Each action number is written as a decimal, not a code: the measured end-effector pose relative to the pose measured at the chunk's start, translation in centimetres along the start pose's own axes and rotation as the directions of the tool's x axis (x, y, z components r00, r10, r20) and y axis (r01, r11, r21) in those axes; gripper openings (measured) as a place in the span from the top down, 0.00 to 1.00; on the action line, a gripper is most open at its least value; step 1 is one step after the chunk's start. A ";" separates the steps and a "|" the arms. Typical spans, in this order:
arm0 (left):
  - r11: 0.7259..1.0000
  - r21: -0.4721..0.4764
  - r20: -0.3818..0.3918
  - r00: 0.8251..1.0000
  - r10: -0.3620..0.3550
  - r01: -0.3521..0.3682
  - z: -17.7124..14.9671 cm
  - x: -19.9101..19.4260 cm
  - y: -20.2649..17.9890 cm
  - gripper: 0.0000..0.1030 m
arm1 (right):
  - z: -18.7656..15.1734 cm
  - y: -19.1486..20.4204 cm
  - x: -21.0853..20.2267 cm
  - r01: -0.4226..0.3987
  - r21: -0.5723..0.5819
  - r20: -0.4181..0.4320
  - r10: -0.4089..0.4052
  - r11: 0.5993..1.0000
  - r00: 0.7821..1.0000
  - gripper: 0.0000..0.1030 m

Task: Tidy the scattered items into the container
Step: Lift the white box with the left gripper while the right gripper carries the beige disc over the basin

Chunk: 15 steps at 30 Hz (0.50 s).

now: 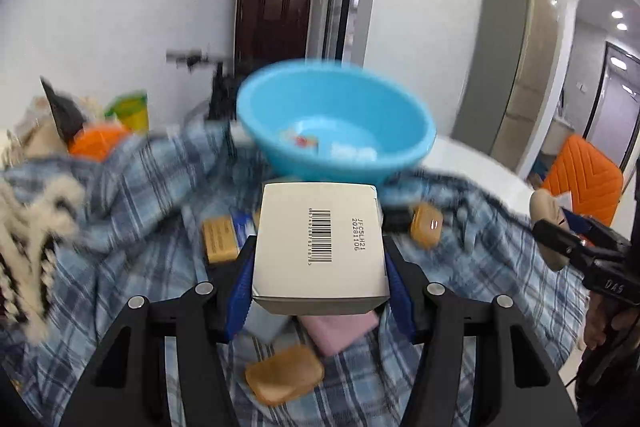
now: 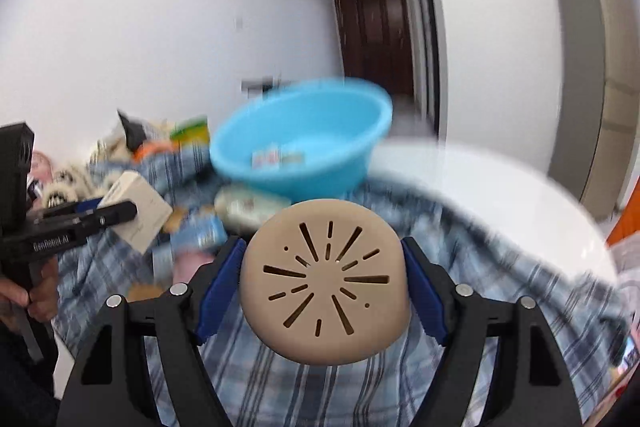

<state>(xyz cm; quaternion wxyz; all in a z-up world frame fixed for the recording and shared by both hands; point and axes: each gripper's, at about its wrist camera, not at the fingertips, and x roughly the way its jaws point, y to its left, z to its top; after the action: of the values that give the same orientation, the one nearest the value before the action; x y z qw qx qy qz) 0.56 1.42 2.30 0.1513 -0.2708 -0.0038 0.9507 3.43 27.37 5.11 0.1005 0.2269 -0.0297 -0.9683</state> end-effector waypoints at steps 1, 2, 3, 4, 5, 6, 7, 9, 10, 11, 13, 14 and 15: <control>1.000 0.013 0.044 0.999 0.008 -0.009 0.1 -0.6 -0.3 0.42 | 0.2 0.3 -0.8 0.019 -0.016 0.057 -0.018 1.000 0.998 0.26; 1.000 0.022 0.078 0.997 0.019 -0.020 0.2 -1.1 -0.5 0.42 | 0.3 0.7 -1.6 0.041 -0.031 0.113 -0.037 0.999 0.993 0.26; 0.999 0.028 0.111 0.993 0.032 -0.036 0.2 -1.6 -0.7 0.42 | 0.4 1.0 -2.2 0.058 -0.041 0.157 -0.051 0.997 0.986 0.25; 0.998 0.035 0.146 0.988 0.050 -0.056 0.2 -2.0 -0.8 0.42 | 0.4 1.2 -2.7 0.070 -0.048 0.192 -0.059 0.996 0.980 0.25; 0.996 0.039 0.173 0.983 0.068 -0.076 0.2 -2.3 -0.9 0.42 | 0.4 1.4 -3.1 0.076 -0.051 0.219 -0.063 0.996 0.974 0.25; 0.995 0.039 0.192 0.978 0.084 -0.093 0.2 -2.6 -0.9 0.42 | 0.3 1.5 -3.5 0.078 -0.049 0.239 -0.064 0.996 0.969 0.25; 0.994 0.036 0.207 0.974 0.098 -0.108 0.2 -2.8 -0.9 0.42 | 0.3 1.5 -3.8 0.077 -0.048 0.253 -0.063 0.996 0.966 0.25; 0.993 0.032 0.209 0.973 0.102 -0.111 0.3 -2.9 -0.7 0.42 | 0.3 1.6 -4.1 0.075 -0.046 0.266 -0.060 0.996 0.962 0.25; 0.994 0.029 0.204 0.974 0.100 -0.109 0.4 -2.8 -0.6 0.42 | 0.3 1.7 -4.1 0.079 -0.046 0.266 -0.064 0.996 0.962 0.25; 0.994 0.028 0.199 0.975 0.098 -0.106 0.5 -2.7 -0.5 0.42 | 0.4 1.7 -4.1 0.081 -0.048 0.265 -0.065 0.996 0.962 0.25; 0.994 0.031 0.191 0.977 0.093 -0.100 0.7 -2.5 -0.4 0.42 | 0.6 1.8 -4.2 0.078 -0.054 0.265 -0.061 0.995 0.962 0.25; 0.995 0.032 0.190 0.978 0.088 -0.096 0.8 -2.5 -0.4 0.42 | 0.8 1.9 -4.1 0.078 -0.060 0.264 -0.059 0.995 0.963 0.25; 0.996 0.033 0.191 0.978 0.079 -0.086 1.0 -2.5 -0.4 0.42 | 1.1 2.0 -4.1 0.074 -0.071 0.262 -0.053 0.995 0.964 0.25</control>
<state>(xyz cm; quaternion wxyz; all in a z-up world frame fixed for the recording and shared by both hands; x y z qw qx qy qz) 2.21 1.16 4.49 0.1162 -0.1758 0.0126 0.9775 6.88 26.32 8.09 0.0738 0.0950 0.0033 -0.9927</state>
